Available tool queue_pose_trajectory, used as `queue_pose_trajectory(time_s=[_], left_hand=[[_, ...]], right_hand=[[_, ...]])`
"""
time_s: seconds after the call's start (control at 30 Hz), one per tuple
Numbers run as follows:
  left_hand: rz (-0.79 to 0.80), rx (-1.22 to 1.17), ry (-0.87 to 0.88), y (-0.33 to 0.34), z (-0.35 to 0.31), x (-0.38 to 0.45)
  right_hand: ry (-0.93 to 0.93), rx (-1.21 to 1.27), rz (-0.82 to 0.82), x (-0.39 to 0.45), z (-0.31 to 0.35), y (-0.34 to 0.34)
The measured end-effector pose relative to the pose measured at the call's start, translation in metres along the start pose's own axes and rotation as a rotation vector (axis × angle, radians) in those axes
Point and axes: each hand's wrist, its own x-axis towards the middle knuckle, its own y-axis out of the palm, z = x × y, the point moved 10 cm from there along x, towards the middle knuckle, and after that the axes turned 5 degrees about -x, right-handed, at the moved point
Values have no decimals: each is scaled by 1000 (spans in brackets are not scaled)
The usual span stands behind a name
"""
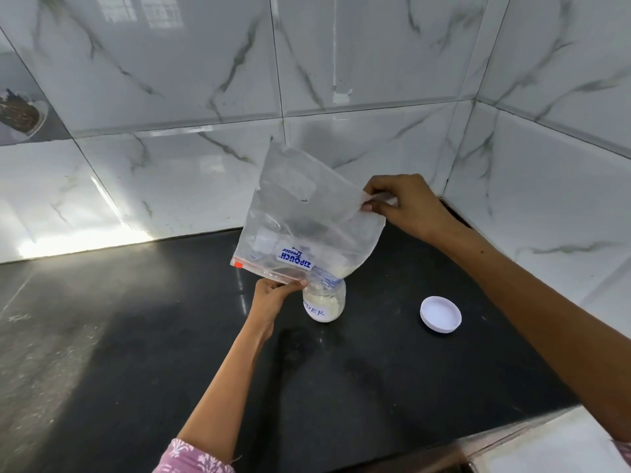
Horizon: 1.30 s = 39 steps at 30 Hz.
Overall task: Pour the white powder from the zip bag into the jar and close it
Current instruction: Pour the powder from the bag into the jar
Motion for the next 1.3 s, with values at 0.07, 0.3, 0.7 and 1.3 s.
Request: queue_pose_trajectory(time_s=[0.07, 0.3, 0.7, 1.3], left_hand=[[-16, -2, 7, -3, -1, 1], [-74, -32, -21, -10, 7, -4], [-145, -25, 36, -12, -3, -3], [-156, 17, 38, -19, -6, 0]], right_hand=[[14, 29, -59, 0, -2, -7], [22, 44, 29, -5, -2, 1], [70, 16, -1, -3, 1, -10], [278, -7, 79, -14, -35, 2]])
